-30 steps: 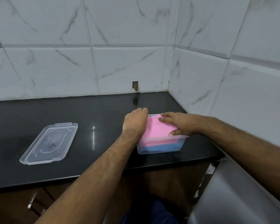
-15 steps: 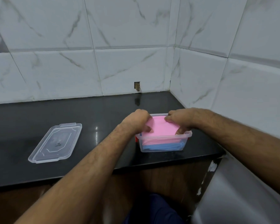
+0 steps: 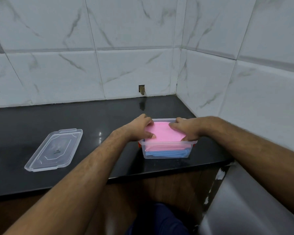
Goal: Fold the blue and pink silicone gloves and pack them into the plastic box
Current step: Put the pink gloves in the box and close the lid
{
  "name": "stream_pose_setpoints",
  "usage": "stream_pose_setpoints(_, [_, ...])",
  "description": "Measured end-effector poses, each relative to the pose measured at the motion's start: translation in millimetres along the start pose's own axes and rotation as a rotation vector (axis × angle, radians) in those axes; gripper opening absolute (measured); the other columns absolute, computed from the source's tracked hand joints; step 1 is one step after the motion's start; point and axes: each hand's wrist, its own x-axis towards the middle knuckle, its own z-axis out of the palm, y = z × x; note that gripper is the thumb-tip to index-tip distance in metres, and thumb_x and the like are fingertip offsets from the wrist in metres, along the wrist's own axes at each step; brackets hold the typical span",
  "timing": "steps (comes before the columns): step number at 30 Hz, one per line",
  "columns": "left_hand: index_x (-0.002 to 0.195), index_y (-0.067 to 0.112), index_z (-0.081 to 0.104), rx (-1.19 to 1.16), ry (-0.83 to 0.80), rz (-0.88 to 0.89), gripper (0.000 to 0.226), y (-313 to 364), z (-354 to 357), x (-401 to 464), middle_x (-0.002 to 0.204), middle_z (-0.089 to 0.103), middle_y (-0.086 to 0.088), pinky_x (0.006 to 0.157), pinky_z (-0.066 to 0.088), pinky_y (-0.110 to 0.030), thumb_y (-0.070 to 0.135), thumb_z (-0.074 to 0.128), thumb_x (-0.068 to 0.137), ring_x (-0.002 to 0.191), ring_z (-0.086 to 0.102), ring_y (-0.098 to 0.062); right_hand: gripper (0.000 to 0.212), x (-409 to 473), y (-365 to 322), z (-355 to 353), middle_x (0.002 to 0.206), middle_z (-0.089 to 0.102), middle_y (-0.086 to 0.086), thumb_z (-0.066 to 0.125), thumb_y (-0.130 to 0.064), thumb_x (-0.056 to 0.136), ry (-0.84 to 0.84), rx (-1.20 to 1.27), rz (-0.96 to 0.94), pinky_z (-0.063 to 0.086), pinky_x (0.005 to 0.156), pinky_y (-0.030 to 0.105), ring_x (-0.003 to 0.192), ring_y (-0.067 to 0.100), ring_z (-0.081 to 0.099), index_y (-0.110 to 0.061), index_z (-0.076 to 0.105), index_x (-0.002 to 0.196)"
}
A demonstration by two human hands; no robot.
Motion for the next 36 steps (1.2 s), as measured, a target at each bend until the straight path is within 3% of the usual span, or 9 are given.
stream_pose_setpoints(3, [0.133,0.009,0.052,0.163,0.178,-0.026,0.041,2.2,9.9,2.0,0.134,0.042,-0.008,0.107,0.041,-0.038,0.029,0.064,0.099,0.125,0.042,-0.023,0.083,-3.7,4.0,3.3,0.145,0.035,0.010,0.065,-0.035,0.097,0.020,0.086,-0.035,0.046,0.100,0.034,0.110,0.021,0.049,-0.020,0.015,0.161])
stream_pose_setpoints(7, [0.115,0.009,0.070,0.387,0.365,-0.139,0.034,4.8,12.2,1.3,0.127,0.047,-0.008,0.095,0.047,-0.042,0.038,0.063,0.099,0.120,0.042,-0.025,0.084,-3.5,4.6,4.9,0.147,0.034,0.009,0.065,-0.037,0.096,0.038,0.080,-0.044,0.047,0.105,0.038,0.119,0.025,0.053,-0.022,0.015,0.162])
stream_pose_setpoints(11, [0.125,0.012,0.063,0.202,0.268,-0.353,0.042,15.0,18.8,2.1,0.132,0.047,-0.009,0.100,0.045,-0.047,0.044,0.062,0.097,0.127,0.041,-0.027,0.082,-5.4,8.6,4.9,0.147,0.038,0.006,0.065,-0.039,0.097,0.053,0.105,-0.058,0.045,0.105,0.034,0.122,0.023,0.051,-0.025,0.017,0.162])
stream_pose_setpoints(17, [0.134,0.012,0.052,0.031,0.172,-0.557,0.041,38.9,33.5,9.7,0.139,0.037,-0.013,0.099,0.046,-0.049,0.008,0.051,0.093,0.131,0.034,-0.029,0.078,-8.8,11.9,16.7,0.151,0.041,0.005,0.063,-0.039,0.098,0.116,0.139,-0.046,0.038,0.108,0.031,0.130,0.022,0.048,-0.025,0.020,0.162])
stream_pose_setpoints(25, [0.128,0.010,0.057,0.060,0.182,-0.545,0.035,40.0,31.0,8.3,0.139,0.030,-0.014,0.097,0.050,-0.037,0.005,0.052,0.093,0.125,0.034,-0.028,0.078,-2.9,6.5,19.9,0.144,0.044,0.008,0.066,-0.032,0.096,0.132,0.142,-0.016,0.043,0.106,0.035,0.124,0.024,0.050,-0.025,0.024,0.161])
stream_pose_setpoints(30, [0.121,0.005,0.062,0.172,0.281,-0.498,0.030,44.4,30.0,-0.9,0.142,0.026,-0.016,0.080,0.048,-0.029,-0.002,0.048,0.095,0.121,0.035,-0.027,0.080,-2.7,5.7,19.3,0.155,0.037,0.006,0.065,-0.032,0.098,0.111,0.166,0.006,0.037,0.113,0.035,0.137,0.025,0.044,-0.026,0.018,0.163])
stream_pose_setpoints(33, [0.119,0.003,0.063,0.202,0.343,-0.462,0.030,46.9,28.6,-5.5,0.144,0.023,-0.014,0.071,0.048,-0.030,-0.007,0.048,0.095,0.122,0.035,-0.026,0.079,-3.7,6.8,20.9,0.162,0.033,0.003,0.064,-0.032,0.098,0.101,0.214,-0.002,0.031,0.119,0.037,0.144,0.025,0.037,-0.028,0.018,0.163])
stream_pose_setpoints(36, [0.116,0.003,0.064,0.181,0.338,-0.473,0.022,45.7,27.4,-8.5,0.142,0.026,-0.014,0.076,0.053,-0.033,0.001,0.053,0.096,0.122,0.036,-0.026,0.076,-3.6,7.0,23.2,0.164,0.031,0.000,0.062,-0.034,0.100,0.076,0.272,0.013,0.030,0.121,0.040,0.145,0.025,0.036,-0.034,0.018,0.162])
